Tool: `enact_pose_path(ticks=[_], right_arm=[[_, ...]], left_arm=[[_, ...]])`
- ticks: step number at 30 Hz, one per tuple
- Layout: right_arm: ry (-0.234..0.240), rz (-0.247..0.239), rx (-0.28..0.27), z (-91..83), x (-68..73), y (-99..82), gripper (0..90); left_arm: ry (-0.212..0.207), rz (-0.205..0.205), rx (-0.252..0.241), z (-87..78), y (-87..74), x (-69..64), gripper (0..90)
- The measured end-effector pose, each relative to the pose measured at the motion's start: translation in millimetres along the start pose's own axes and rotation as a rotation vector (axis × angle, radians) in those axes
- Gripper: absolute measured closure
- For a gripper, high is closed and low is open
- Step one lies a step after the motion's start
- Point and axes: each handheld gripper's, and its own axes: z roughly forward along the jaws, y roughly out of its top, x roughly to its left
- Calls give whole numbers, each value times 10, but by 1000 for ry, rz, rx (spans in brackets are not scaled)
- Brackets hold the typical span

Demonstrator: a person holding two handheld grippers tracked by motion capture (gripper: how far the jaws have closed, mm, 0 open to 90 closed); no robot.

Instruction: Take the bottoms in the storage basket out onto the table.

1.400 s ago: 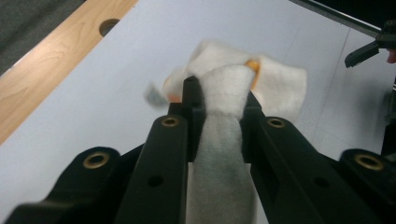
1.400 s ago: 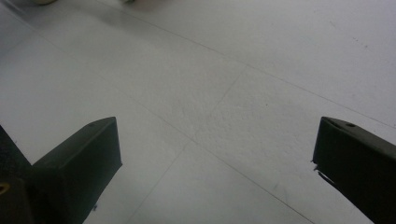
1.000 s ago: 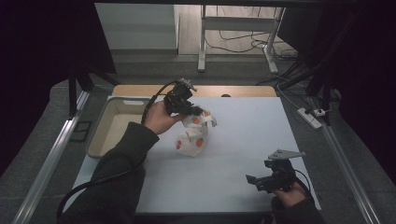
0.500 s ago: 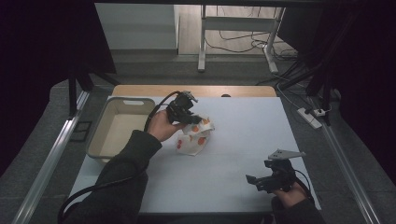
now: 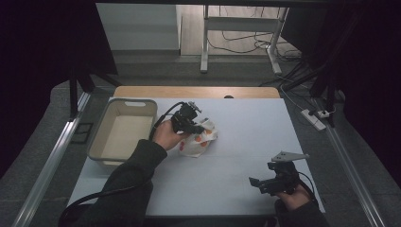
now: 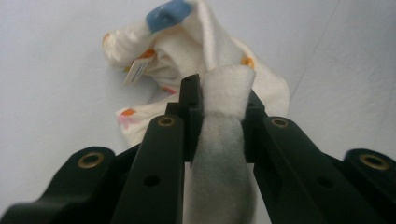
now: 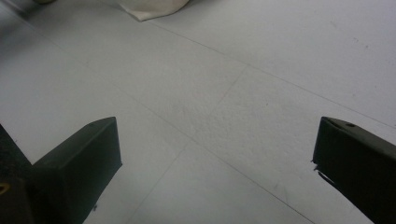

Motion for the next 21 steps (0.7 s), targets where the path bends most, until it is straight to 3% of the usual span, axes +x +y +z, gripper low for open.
enact_pose_path(ticks=[7,15,21], right_arm=[[1,1,2,1,2,1,10],[0,-2,2,2,2,0,9],[-2,-4,4,3,3,1,10]], left_arm=[[-7,-46,19,168,-114,35,763],[17,-71,79,361,-191,41,735],[27,-76,92,448,-230,39,709]])
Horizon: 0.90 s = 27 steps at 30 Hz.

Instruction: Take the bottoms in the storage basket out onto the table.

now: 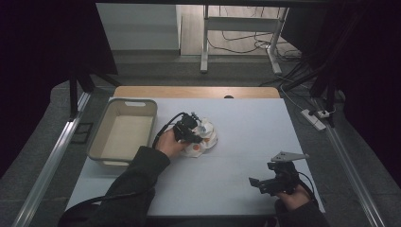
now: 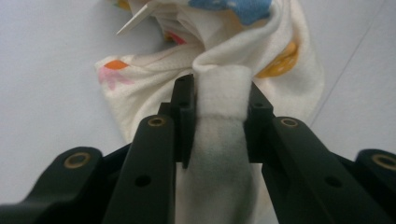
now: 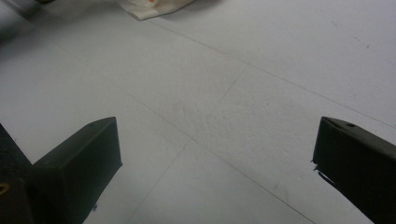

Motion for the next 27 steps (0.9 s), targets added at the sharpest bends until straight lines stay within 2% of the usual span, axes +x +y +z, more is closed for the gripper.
enact_pose_path(ticks=[8,15,27], right_arm=[[0,-1,1,2,1,0,10],[0,-2,3,3,2,1,10],[1,-2,3,5,3,1,10]], left_arm=[[17,22,1,74,-28,-3,638],[13,6,-8,86,-41,5,605],[30,56,16,47,-18,-53,475]])
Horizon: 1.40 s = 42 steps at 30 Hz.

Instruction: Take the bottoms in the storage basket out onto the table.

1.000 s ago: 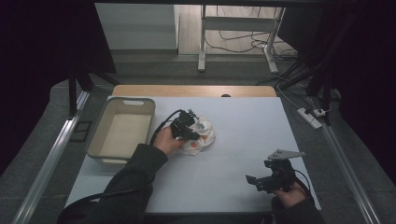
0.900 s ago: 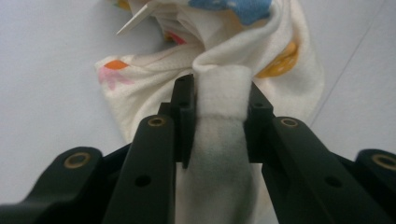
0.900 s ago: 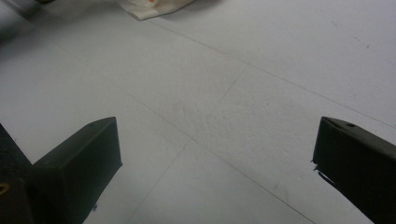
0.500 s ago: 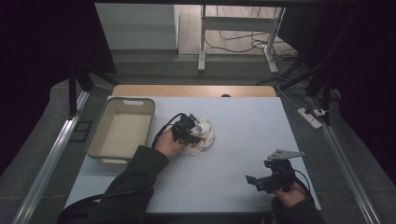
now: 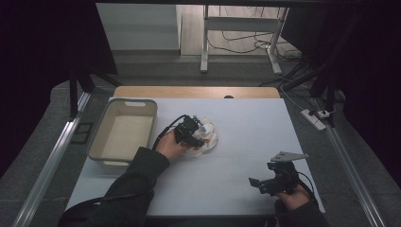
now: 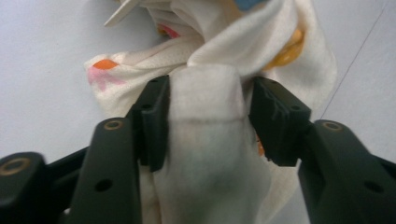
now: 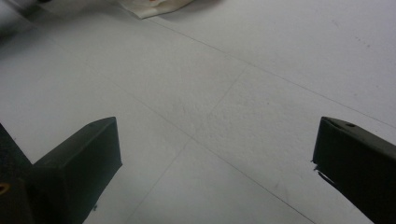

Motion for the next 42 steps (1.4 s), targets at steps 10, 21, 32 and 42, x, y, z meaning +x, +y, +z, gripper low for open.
enact_pose_path(ticks=[10,21,32,42], right_arm=[[0,1,0,-3,0,-3,10],[2,-4,-1,-5,2,-2,10],[7,-13,-4,-9,12,-4,10],[6,-22,3,-4,20,-2,10]], left_arm=[[11,27,2,-56,15,-68,365],[-30,10,-43,-160,-31,-59,285],[-47,0,-48,-129,-71,-76,183],[-73,-20,-90,-197,-74,-73,87]])
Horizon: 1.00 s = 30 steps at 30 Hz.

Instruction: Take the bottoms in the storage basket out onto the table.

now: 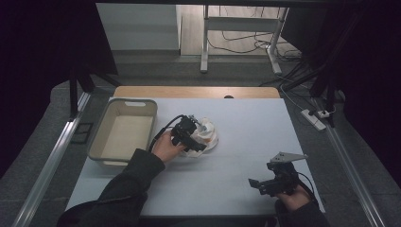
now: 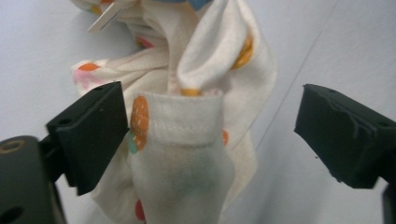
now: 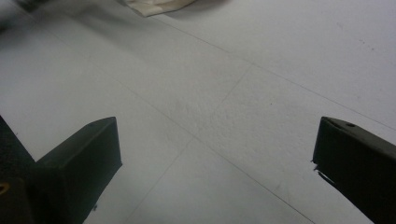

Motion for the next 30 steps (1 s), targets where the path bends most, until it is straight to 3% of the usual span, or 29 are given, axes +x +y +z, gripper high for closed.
enact_pose_path(ticks=[7,13,30], right_arm=[[0,1,1,2,0,0,10],[-1,0,5,3,4,2,10],[3,-2,6,6,2,2,10]], left_arm=[[-39,-10,-28,-69,2,3,34],[-58,12,-35,-110,1,-6,1],[-46,68,-57,-231,-16,-102,1]])
